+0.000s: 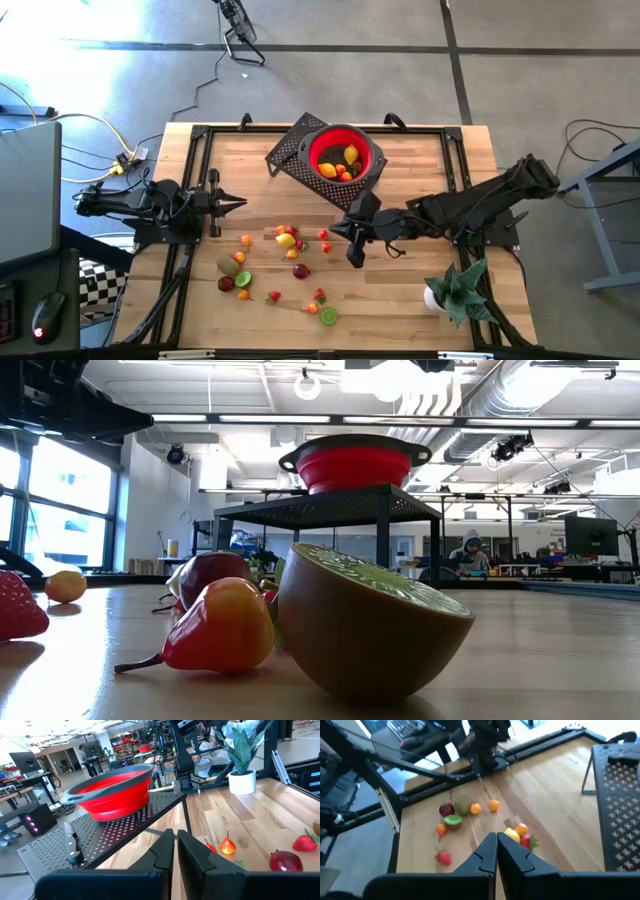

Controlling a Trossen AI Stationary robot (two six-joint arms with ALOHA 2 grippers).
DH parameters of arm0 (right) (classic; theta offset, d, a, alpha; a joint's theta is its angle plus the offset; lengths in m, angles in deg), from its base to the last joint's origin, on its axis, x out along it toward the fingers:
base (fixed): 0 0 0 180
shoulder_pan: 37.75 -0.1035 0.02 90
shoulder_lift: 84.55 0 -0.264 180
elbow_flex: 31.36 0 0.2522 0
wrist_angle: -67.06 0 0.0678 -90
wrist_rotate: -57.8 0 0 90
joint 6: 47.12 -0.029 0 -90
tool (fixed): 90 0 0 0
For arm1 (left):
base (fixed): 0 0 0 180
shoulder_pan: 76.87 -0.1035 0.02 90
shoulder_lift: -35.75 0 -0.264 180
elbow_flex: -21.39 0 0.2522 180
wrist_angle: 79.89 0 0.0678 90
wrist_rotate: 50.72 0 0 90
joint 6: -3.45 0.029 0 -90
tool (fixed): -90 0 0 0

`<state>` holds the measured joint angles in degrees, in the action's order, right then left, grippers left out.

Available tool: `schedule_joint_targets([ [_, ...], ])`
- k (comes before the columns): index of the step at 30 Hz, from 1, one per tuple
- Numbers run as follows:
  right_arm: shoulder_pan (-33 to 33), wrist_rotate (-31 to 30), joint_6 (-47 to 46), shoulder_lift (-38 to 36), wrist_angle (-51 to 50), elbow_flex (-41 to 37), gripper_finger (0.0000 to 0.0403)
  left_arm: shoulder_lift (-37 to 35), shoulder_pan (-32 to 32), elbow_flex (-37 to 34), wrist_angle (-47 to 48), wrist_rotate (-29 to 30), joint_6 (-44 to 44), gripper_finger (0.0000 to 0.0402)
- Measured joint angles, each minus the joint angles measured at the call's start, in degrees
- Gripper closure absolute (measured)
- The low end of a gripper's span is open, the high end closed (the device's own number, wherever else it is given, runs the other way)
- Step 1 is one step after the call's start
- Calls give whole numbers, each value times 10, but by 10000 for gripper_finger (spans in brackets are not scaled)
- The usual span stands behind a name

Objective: Pick & Place Fruit
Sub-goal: Adjust the strainer bowl on the shelf

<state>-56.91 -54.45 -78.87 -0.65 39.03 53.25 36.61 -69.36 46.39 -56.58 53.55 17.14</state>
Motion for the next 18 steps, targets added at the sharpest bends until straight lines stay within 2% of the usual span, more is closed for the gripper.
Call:
schedule_joint_targets([
  [4,-6,1,14,6,-2,0,400,0,0,0,0,0,0,382],
  [9,-12,-3,83,3,0,0,400,0,0,0,0,0,0,382],
  [13,-11,-5,119,-20,-35,1,400,0,0,0,0,0,0,382],
  [18,-4,-24,113,-40,-115,1,400,0,0,0,0,0,0,382],
])
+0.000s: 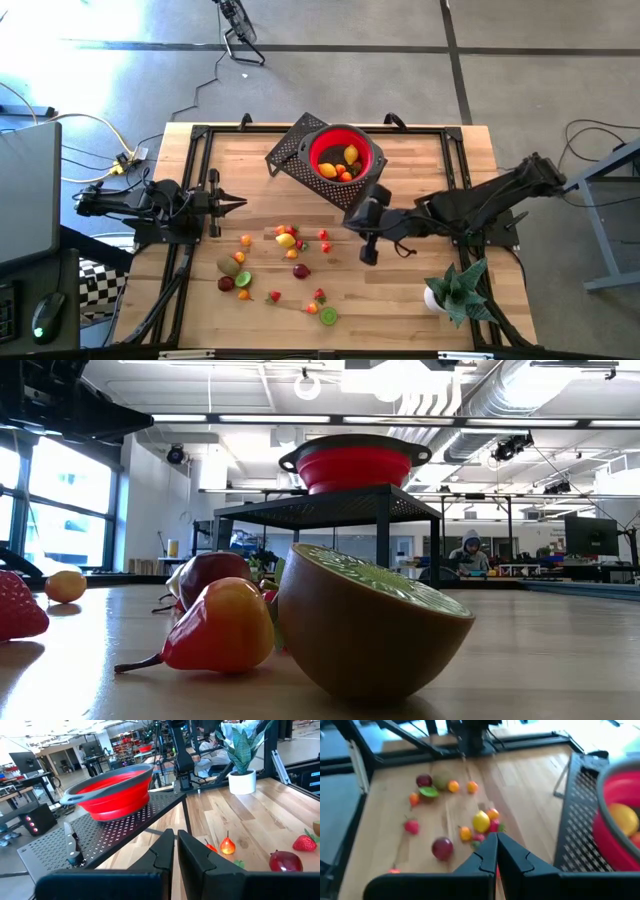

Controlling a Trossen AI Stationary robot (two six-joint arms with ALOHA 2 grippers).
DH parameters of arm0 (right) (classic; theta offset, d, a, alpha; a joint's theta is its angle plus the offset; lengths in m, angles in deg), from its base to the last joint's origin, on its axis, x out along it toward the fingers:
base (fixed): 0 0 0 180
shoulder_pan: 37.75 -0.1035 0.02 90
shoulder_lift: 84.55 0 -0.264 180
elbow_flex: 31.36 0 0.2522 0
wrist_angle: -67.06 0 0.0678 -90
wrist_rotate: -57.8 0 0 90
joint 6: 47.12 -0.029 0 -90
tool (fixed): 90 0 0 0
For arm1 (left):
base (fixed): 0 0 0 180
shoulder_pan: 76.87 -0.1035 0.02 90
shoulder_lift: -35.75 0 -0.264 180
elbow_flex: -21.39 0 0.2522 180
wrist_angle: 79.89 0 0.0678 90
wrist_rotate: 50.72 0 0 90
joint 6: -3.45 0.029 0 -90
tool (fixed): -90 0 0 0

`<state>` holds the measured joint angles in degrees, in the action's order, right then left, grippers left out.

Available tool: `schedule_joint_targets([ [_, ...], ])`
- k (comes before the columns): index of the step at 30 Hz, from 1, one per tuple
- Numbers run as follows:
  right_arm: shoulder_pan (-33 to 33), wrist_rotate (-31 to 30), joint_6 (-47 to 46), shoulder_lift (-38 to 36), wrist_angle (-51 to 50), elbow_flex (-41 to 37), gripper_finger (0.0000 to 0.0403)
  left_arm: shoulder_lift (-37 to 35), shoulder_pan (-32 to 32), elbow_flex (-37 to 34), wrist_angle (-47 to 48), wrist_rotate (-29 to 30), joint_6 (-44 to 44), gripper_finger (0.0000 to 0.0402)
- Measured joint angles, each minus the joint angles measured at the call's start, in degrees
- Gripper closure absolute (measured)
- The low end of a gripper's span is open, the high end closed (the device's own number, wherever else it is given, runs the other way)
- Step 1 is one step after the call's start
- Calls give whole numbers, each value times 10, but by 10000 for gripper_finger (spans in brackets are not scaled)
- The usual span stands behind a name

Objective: Pick & Place Fruit
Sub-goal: Adjust the strainer bowl on the shelf

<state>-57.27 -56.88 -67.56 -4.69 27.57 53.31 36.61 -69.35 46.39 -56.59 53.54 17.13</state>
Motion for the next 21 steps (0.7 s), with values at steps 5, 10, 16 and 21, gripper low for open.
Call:
schedule_joint_targets([
  [5,3,-4,2,-28,-15,-19,401,0,0,0,0,0,0,382],
  [10,9,0,7,-66,41,-87,401,0,0,0,0,0,0,382],
  [16,15,28,37,-118,221,-229,401,0,0,0,0,0,-4,382],
  [21,43,62,49,-181,323,-315,401,0,0,0,3,0,-5,382],
])
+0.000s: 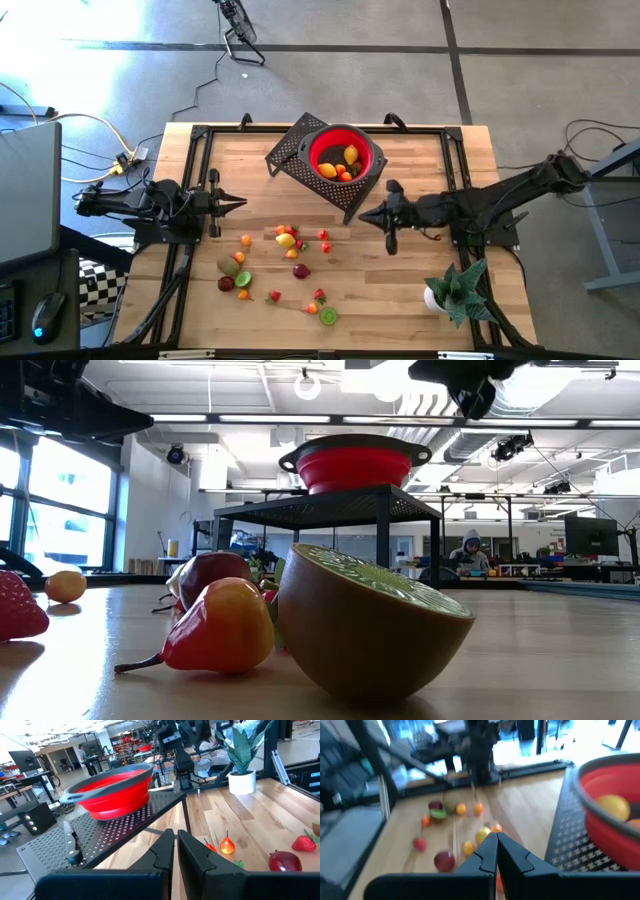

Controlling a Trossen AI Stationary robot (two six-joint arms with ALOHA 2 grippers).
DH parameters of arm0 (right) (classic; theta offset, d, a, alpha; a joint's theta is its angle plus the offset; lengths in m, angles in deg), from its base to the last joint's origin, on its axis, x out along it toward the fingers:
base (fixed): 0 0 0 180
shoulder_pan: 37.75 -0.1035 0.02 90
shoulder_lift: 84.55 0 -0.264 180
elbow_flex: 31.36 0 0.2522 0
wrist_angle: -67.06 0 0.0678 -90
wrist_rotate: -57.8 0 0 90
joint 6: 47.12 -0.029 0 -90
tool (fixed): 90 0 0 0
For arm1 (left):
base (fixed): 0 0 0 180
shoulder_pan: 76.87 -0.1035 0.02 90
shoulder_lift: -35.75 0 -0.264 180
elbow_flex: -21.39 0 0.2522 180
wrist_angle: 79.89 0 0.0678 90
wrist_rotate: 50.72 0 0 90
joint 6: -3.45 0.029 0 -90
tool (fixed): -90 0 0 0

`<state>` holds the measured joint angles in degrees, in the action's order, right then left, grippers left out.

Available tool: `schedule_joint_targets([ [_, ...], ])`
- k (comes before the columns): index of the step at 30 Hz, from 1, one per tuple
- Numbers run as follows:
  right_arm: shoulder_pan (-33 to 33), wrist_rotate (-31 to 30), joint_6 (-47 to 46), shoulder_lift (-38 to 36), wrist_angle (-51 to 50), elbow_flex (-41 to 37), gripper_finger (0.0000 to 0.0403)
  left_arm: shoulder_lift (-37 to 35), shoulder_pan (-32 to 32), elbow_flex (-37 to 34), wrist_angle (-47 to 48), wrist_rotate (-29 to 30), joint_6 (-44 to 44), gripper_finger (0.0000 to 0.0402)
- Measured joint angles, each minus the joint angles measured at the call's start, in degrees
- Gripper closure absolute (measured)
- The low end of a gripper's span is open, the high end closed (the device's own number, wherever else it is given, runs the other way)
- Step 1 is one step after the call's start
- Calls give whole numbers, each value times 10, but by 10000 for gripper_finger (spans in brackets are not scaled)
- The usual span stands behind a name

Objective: Pick & Place Fruit
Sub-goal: Adjust the strainer bowl on the shelf

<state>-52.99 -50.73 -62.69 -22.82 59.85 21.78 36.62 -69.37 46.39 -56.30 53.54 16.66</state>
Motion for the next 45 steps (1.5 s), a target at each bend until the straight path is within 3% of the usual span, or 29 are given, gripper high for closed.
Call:
schedule_joint_targets([
  [11,97,27,36,-130,-42,-62,401,0,0,0,10,0,3,382],
  [17,192,88,75,-170,-84,-64,401,0,0,0,6,11,20,382],
  [25,308,206,116,-175,-80,-64,401,0,0,0,6,72,20,382],
  [33,402,305,127,-172,-61,-64,401,0,0,0,6,76,16,382],
  [45,445,388,140,-119,-44,-64,401,0,0,0,4,69,-52,382],
])
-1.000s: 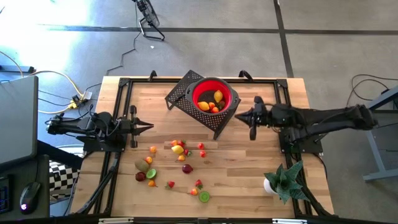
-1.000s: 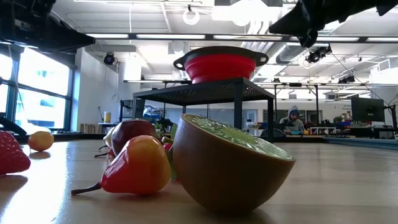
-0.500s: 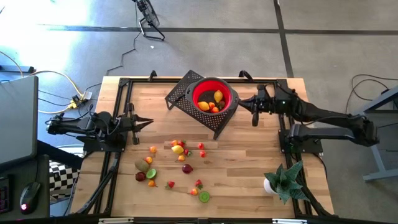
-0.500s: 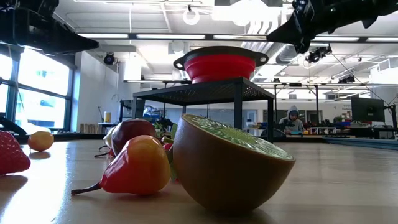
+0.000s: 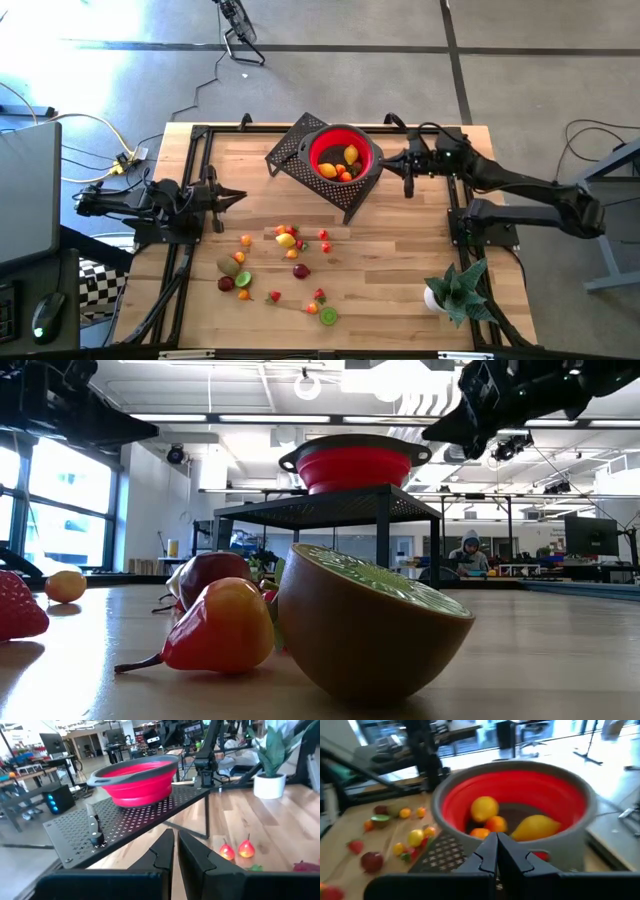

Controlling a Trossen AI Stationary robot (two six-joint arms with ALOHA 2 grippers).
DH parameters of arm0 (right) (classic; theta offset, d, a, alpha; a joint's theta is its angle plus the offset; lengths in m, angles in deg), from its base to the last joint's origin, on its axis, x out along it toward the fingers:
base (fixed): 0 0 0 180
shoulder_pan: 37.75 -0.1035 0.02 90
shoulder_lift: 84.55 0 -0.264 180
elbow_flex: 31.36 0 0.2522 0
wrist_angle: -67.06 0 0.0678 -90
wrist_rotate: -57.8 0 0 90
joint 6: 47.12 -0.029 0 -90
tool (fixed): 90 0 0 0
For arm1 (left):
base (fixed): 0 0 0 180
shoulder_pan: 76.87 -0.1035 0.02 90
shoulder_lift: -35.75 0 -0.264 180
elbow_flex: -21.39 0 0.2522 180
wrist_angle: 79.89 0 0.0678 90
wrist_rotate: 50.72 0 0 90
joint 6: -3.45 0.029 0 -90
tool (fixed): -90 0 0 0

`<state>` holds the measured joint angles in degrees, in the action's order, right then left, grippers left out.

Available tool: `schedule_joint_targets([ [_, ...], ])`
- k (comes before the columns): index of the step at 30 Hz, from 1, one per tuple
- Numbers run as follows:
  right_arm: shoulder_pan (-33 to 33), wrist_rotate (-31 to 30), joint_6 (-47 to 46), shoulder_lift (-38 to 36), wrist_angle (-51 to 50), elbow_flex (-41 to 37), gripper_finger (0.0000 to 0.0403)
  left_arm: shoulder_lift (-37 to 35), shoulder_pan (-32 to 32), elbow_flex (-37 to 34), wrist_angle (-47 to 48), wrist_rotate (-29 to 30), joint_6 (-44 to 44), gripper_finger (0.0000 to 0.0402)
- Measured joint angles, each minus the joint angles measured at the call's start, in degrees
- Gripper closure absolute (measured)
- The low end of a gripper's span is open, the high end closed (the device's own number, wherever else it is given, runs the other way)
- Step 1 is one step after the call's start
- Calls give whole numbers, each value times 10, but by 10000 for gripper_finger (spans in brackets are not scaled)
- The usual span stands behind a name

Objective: Pick & Place Fruit
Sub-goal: Adjust the strainer bowl on the shelf

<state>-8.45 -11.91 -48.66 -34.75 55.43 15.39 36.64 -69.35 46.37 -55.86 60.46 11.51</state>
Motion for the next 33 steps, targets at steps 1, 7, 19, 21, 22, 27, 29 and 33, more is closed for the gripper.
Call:
schedule_joint_targets([
  [1,0,19,1,10,8,0,401,0,0,0,0,-6,-8,382],
  [7,-9,47,0,81,84,0,401,0,0,0,-3,-25,-56,382],
  [19,-35,44,22,196,268,0,401,2,0,0,-28,6,-168,382],
  [21,-35,44,31,204,269,1,401,13,0,0,-51,18,-184,382],
  [22,-35,44,34,207,270,1,401,20,0,0,-59,24,-186,382],
  [27,-33,50,33,209,262,1,401,76,0,0,-115,45,-204,382],
  [29,-28,62,33,208,262,0,401,110,0,0,-126,46,-206,382],
  [33,-18,69,33,208,262,0,401,182,0,13,-135,54,-203,382],
])
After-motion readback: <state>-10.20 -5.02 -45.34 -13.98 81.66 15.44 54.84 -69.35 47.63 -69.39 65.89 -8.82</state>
